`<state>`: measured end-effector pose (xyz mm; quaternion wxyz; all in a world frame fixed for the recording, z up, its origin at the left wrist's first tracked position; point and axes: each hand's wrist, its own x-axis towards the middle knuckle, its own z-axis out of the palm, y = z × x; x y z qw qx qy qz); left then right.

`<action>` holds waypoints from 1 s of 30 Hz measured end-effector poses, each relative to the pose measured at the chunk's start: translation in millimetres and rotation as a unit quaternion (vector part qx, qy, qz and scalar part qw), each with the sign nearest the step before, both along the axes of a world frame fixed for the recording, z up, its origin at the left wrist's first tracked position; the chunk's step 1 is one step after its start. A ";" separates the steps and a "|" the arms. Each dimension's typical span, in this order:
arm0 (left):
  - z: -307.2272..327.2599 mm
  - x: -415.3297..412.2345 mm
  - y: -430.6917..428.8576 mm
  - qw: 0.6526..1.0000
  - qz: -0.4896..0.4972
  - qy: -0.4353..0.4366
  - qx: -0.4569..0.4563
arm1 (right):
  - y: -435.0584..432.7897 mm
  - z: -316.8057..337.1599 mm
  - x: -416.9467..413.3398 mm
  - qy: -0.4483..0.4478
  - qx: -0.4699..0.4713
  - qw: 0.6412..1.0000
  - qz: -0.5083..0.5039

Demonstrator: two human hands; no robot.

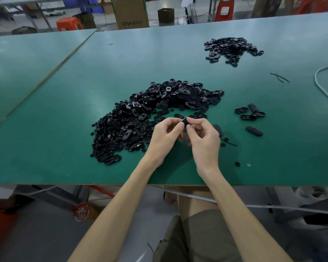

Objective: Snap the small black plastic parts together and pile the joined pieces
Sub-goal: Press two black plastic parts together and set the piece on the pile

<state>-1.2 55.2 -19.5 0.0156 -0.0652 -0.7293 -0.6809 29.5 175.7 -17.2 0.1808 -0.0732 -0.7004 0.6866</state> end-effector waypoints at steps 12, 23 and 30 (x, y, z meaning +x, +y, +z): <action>0.1 -1.3 1.2 0.999 0.038 -0.012 0.005 | -1.8 -1.3 -1.6 -0.008 0.022 0.999 0.048; 2.1 0.0 1.9 0.998 0.055 -0.010 -0.003 | -2.1 0.7 -0.1 0.001 0.042 0.997 0.058; 4.6 1.2 1.0 0.999 0.041 -0.015 0.005 | -3.4 3.0 1.1 0.020 0.021 0.998 0.052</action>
